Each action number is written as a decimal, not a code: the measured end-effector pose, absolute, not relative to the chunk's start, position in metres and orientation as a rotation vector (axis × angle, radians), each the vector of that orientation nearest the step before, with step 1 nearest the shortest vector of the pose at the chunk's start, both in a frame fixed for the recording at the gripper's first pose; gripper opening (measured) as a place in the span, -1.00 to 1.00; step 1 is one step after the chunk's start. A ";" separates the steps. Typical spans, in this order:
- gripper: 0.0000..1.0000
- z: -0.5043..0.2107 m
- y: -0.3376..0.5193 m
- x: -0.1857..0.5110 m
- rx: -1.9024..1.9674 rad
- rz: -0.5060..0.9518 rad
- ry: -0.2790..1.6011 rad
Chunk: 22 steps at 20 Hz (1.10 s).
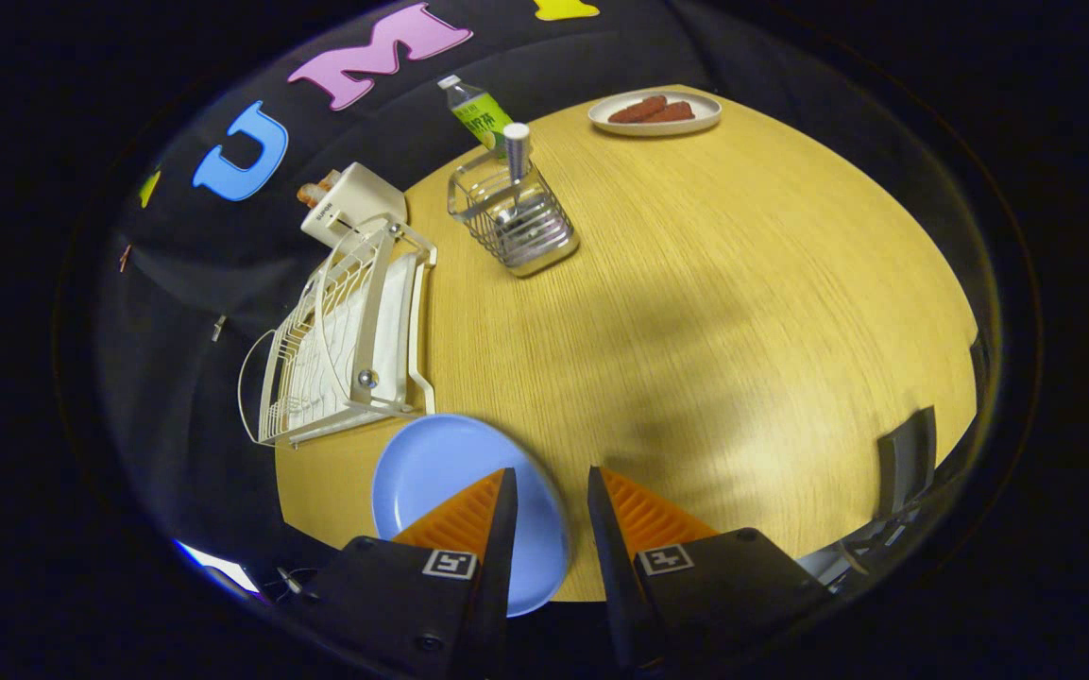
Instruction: Take the plate from the dish rack, then take the spoon from the basket and place it into the plate.
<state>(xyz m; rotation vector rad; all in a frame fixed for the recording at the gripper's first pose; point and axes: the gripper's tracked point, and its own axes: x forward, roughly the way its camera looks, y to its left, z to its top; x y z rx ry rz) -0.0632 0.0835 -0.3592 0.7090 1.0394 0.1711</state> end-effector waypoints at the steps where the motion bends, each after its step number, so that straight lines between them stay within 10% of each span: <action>1: -0.06 -0.344 0.079 -0.053 0.670 0.182 0.986; 9: 0.48 -0.230 0.015 0.041 0.237 0.198 0.559; 22: 0.61 -0.318 0.026 0.122 0.158 0.318 0.743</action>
